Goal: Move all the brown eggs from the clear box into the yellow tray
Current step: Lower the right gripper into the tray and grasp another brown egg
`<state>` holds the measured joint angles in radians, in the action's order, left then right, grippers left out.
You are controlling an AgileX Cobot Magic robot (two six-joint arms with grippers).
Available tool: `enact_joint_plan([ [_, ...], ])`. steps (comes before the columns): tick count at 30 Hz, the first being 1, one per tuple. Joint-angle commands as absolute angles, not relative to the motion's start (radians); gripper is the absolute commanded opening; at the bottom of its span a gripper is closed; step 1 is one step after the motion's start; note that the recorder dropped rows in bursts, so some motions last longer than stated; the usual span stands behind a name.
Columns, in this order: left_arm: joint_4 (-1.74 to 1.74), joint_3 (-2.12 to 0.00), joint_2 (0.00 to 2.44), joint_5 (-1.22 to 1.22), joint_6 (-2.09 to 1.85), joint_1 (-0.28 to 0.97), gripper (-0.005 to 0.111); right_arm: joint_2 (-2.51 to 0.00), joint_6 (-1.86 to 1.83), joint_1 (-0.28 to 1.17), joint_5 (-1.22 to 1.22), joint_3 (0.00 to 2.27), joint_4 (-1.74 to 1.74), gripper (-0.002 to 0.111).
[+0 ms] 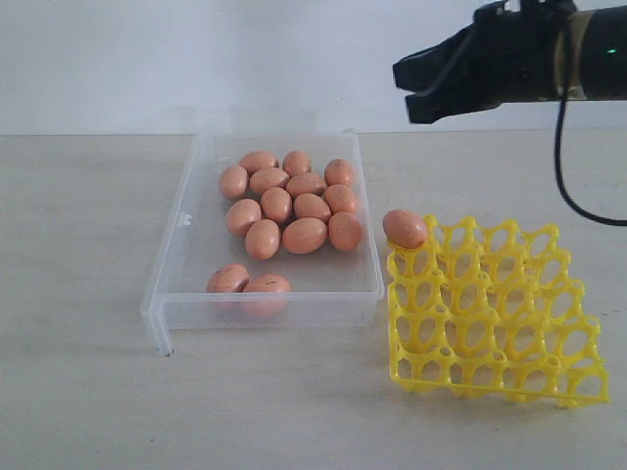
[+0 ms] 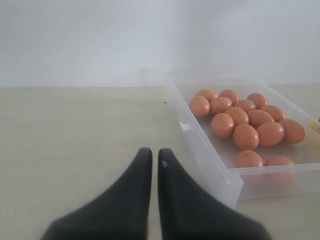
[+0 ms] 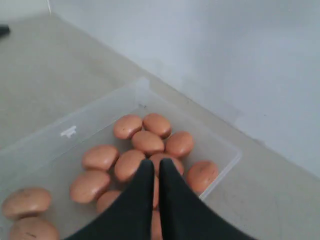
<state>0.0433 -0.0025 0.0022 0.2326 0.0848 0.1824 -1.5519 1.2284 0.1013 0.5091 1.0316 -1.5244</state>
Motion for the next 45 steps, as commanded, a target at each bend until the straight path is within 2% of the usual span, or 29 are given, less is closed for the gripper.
enact_joint_plan([
  [1, 0.041, 0.0, 0.0, 0.233, 0.083, 0.179, 0.004, -1.542, 1.575, 0.27, 0.337, 1.073, -1.744, 0.0],
  [6, 0.041, 0.0, 0.0, 0.233, 0.083, 0.179, 0.004, -1.6, 1.639, 0.373, 0.425, 1.15, -1.744, 0.0],
  [8, 0.041, 0.0, 0.0, 0.233, 0.083, 0.179, 0.004, -1.641, 1.65, 0.389, 0.39, 1.17, -1.744, 0.0],
  [12, 0.041, 0.0, 0.0, 0.233, 0.083, 0.179, 0.004, -1.669, 1.607, 0.422, -0.017, 1.163, -1.744, 0.0],
  [15, 0.041, 0.0, 0.0, 0.233, 0.083, 0.179, 0.004, -1.669, 1.341, 0.467, -0.413, 1.171, -1.67, 0.0],
  [17, 0.041, 0.0, 0.0, 0.233, 0.083, 0.179, 0.004, -1.686, 0.918, 0.475, -0.58, 1.232, -1.346, 0.0],
  [22, 0.041, 0.0, 0.0, 0.233, 0.083, 0.179, 0.004, -1.775, -0.393, 0.381, -0.865, 1.528, -0.065, 0.0],
  [26, 0.041, 0.0, 0.0, 0.233, 0.083, 0.179, 0.004, -1.89, -0.87, 0.357, -1.221, 1.732, 0.397, 0.0],
  [32, 0.041, 0.0, 0.0, 0.233, 0.083, 0.179, 0.004, -2.036, -1.117, 0.379, -1.221, 1.798, 0.431, 0.002],
  [35, 0.041, 0.0, 0.0, 0.233, 0.083, 0.179, 0.004, -2.1, -1.255, 0.391, -1.221, 1.798, 0.429, 0.015],
  [37, 0.041, 0.0, 0.0, 0.233, 0.083, 0.179, 0.004, -2.134, -1.31, 0.405, -1.221, 1.798, 0.427, 0.028],
  [40, 0.041, 0.0, 0.0, 0.233, 0.083, 0.179, 0.004, -2.168, -1.317, 0.429, -1.142, 1.798, 0.423, 0.043],
  [45, 0.041, 0.0, 0.0, 0.233, 0.083, 0.179, 0.004, -2.204, -1.317, 0.461, -0.967, 1.798, 0.415, 0.046],
])
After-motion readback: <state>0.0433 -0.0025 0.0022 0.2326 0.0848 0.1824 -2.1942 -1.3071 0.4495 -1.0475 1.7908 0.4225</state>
